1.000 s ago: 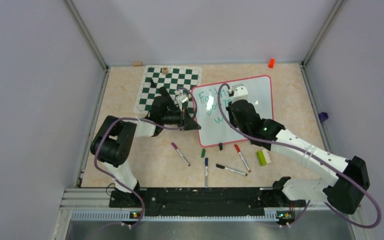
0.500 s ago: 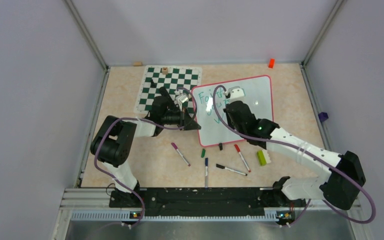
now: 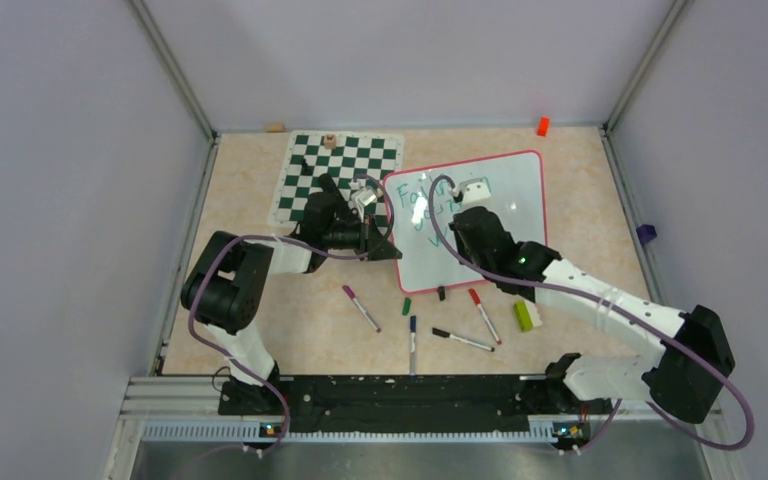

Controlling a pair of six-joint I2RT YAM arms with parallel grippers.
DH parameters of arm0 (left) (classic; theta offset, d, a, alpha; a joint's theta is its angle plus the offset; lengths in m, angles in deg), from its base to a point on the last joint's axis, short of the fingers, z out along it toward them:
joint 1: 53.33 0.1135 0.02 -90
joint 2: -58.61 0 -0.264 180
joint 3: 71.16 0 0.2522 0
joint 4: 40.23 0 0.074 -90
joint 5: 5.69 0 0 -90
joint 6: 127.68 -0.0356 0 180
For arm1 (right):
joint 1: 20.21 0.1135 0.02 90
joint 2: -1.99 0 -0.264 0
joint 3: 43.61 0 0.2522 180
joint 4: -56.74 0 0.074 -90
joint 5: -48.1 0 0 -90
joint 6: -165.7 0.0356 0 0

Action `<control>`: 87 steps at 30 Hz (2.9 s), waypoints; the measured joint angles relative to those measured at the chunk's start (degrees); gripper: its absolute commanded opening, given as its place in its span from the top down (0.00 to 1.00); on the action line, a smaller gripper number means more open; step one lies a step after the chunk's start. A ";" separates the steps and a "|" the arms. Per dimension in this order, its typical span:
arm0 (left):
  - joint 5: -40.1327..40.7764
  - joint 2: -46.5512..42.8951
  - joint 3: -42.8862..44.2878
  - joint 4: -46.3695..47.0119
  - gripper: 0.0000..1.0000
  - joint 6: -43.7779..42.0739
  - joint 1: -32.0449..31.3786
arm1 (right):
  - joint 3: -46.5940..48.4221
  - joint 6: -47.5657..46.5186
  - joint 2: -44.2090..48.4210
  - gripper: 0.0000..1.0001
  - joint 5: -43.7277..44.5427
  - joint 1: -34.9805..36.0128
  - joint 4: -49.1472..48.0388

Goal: Write a sentence on the whiteboard

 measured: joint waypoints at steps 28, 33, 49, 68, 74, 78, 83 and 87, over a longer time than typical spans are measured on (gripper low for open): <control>-0.04 -0.02 0.00 0.02 1.00 -0.04 0.00 | 0.81 1.40 3.04 1.00 -2.01 -2.64 3.76; 0.00 -0.17 0.00 -0.17 1.00 -0.24 -0.04 | 0.81 1.40 1.66 1.00 -1.77 -3.02 2.45; 0.15 -0.24 0.00 -0.33 1.00 -0.24 -0.04 | 0.79 0.92 0.96 1.00 -1.66 -3.04 1.55; 0.15 -0.24 0.00 -0.31 1.00 -0.26 -0.04 | -1.57 2.54 2.54 1.00 -2.71 -3.04 3.96; 0.17 -0.24 0.00 -0.31 1.00 -0.24 -0.04 | -1.42 2.32 2.23 1.00 -2.64 -3.04 3.91; 0.22 -0.24 0.00 -0.33 1.00 -0.22 -0.04 | 0.11 1.81 1.03 1.00 -2.45 -3.04 4.46; 0.22 -0.24 0.00 -0.33 1.00 -0.22 -0.04 | 1.62 1.18 0.13 1.00 -2.12 -3.04 4.26; 0.24 -0.24 0.00 -0.35 1.00 -0.22 -0.04 | 2.01 0.72 -0.22 1.00 -2.01 -3.06 4.20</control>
